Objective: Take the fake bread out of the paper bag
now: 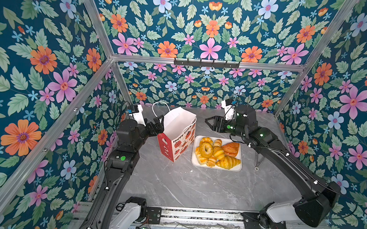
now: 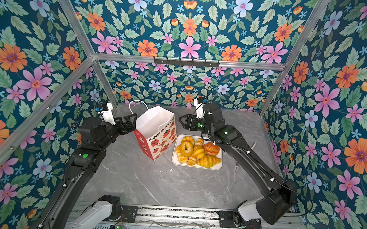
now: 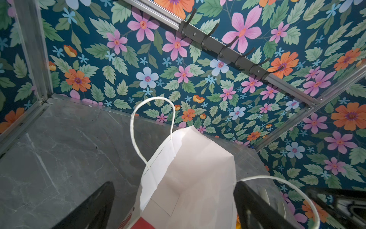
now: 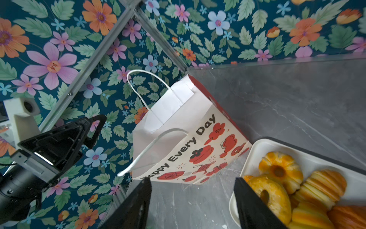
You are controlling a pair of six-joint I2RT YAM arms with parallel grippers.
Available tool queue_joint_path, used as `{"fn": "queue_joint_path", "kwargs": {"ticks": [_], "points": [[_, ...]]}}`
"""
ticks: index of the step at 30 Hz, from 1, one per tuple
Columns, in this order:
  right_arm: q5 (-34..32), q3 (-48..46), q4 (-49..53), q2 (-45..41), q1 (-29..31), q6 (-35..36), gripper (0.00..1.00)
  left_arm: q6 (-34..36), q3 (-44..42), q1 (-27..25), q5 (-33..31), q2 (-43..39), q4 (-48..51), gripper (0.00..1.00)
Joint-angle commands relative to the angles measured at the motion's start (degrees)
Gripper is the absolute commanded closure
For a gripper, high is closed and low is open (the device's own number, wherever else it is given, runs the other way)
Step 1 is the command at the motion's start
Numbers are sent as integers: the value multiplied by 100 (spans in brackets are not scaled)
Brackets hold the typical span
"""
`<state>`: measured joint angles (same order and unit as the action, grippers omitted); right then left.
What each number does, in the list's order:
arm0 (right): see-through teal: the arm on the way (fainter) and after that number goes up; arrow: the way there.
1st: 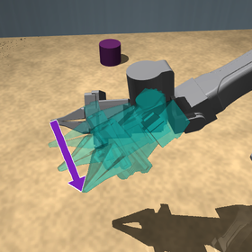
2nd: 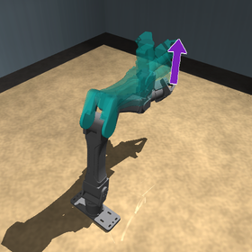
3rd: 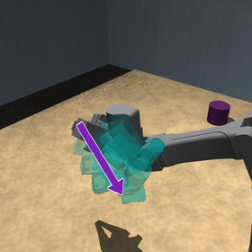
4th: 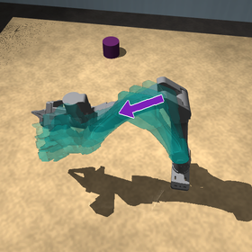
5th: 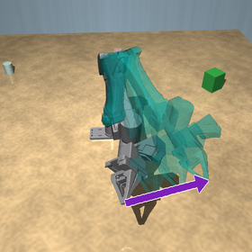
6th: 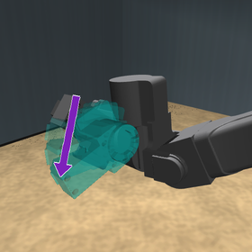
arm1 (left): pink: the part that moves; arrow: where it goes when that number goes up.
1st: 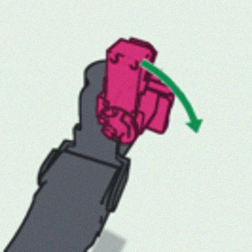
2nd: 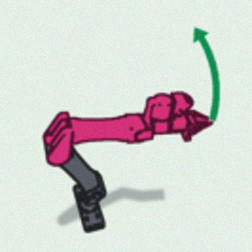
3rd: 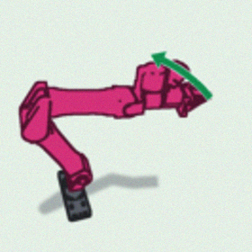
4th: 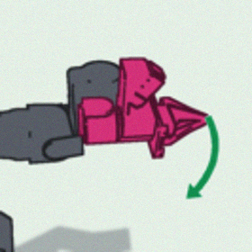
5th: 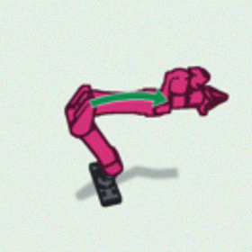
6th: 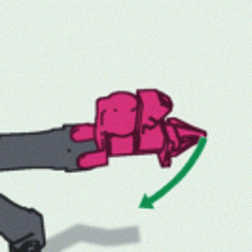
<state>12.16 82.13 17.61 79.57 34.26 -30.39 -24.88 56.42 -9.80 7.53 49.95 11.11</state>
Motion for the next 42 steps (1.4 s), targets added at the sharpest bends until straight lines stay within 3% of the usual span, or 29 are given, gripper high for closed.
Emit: {"fn": "queue_joint_path", "kwargs": {"ticks": [1,5,11,16,24,30,36,42], "points": [[-776,-313,-408,-431,-8,303,30,148,-226,5,-997,-267,-135,4],[-1431,-827,4,-1031,-17,572,28,-121,-984,5,-2421,-722,-487,4],[-1853,-1742,496,-1914,-194,505,27,-675,-2302,13,-3374,-998,-1228,7],[-1773,-2302,806,-2346,-600,277,27,-764,-3008,22,-3303,-257,-2286,7],[-1940,-2651,1073,-2737,-718,227,27,-711,-3190,97,-2993,1316,-3670,7],[-2007,-2722,1105,-2802,-728,244,27,-682,-3322,175,-2915,1762,-4220,6],[-1953,-2720,1083,-2675,-732,227,27,-617,-3424,233,-2218,2026,-4824,5],[-1894,-2737,1066,-2575,-745,221,27,-550,-3435,233,-1655,2062,-4818,5]]}}
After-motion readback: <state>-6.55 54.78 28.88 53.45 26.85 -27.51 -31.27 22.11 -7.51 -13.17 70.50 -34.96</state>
